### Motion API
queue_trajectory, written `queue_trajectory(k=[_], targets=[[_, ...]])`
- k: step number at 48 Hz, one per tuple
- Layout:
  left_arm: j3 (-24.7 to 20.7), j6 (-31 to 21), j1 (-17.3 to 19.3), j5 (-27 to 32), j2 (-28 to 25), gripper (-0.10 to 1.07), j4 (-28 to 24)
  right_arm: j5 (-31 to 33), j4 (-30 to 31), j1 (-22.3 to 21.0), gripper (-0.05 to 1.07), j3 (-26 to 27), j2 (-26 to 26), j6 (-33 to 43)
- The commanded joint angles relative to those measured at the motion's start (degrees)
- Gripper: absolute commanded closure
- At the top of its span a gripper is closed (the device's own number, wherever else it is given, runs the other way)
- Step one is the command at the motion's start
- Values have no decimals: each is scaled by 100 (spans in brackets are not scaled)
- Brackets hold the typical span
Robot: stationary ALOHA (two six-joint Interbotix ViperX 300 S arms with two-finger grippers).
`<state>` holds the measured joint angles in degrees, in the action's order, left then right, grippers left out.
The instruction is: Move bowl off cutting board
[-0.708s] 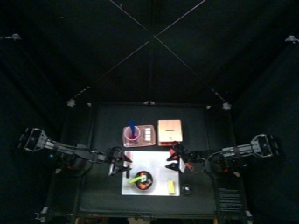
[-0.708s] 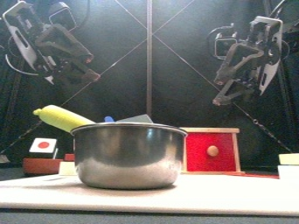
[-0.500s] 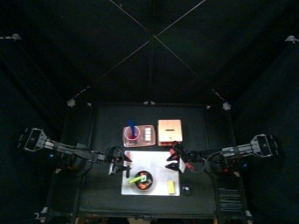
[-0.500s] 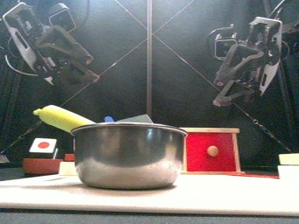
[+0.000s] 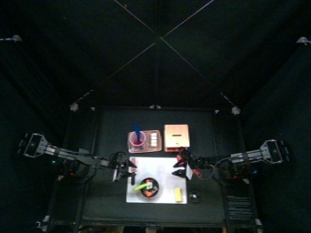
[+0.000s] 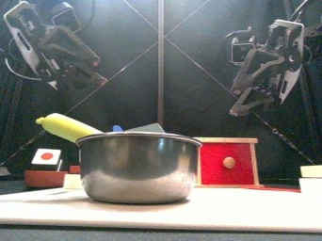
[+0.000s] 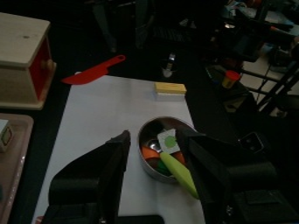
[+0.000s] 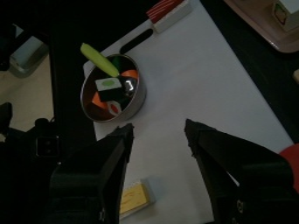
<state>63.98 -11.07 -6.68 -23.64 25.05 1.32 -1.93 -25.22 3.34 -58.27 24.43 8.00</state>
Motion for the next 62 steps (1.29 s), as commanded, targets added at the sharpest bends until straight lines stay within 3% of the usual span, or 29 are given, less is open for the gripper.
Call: queue_trajectory(k=[1, 13, 30, 62], targets=[[-53, 9, 62, -26, 26, 14, -18, -62, -70, 26, 17, 149, -26, 0], [-62, 9, 132, -18, 26, 14, -18, 18, -1002, 18, 17, 747, -896, 343], [-18, 9, 158, 79, 44, 14, -26, 650, -1195, 132, 17, 1775, -2083, 448], [149, 0, 158, 387, 404, 14, -18, 1116, -1802, 422, 19, 2575, -3243, 483]])
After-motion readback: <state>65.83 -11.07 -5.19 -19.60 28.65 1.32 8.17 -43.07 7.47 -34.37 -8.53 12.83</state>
